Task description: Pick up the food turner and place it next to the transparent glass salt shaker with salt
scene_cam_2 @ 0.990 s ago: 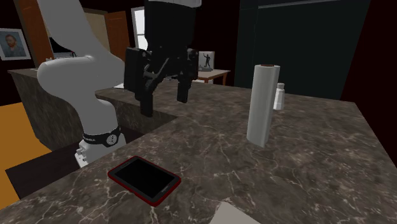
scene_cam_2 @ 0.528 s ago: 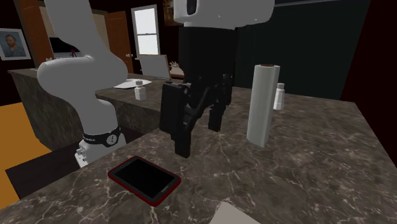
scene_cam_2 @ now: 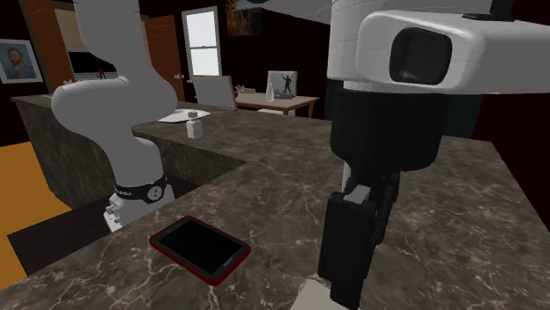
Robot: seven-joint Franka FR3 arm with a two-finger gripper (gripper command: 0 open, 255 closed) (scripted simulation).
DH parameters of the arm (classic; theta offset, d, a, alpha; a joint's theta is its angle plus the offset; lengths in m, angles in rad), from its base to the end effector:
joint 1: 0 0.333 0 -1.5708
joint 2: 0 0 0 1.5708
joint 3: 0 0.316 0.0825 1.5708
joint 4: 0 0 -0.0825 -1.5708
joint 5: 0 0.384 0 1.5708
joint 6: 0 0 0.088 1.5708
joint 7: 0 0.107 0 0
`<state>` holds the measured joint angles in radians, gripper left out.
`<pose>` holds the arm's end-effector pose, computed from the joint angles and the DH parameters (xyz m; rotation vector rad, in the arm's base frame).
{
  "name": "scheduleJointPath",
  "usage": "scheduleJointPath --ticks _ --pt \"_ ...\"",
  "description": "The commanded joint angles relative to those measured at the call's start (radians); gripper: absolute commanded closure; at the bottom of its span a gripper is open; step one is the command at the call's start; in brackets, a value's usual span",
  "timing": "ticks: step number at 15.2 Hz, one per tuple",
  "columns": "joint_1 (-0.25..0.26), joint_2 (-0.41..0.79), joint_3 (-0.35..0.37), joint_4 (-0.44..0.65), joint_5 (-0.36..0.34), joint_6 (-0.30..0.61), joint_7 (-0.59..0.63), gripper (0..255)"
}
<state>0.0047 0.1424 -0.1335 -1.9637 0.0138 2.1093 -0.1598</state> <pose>0.5826 -0.0727 0.4032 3.1337 0.0397 0.0054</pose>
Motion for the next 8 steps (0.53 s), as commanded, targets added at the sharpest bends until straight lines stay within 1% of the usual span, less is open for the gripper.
scheduleJointPath --ticks 1,6,8 --pt "-0.004 0.068 0.001 0.067 0.016 0.018 -0.009 0" --pt "-0.022 0.248 0.008 0.275 0.055 0.031 -0.031 0" --pt "-0.023 0.260 0.009 0.277 0.057 0.042 -0.032 0"
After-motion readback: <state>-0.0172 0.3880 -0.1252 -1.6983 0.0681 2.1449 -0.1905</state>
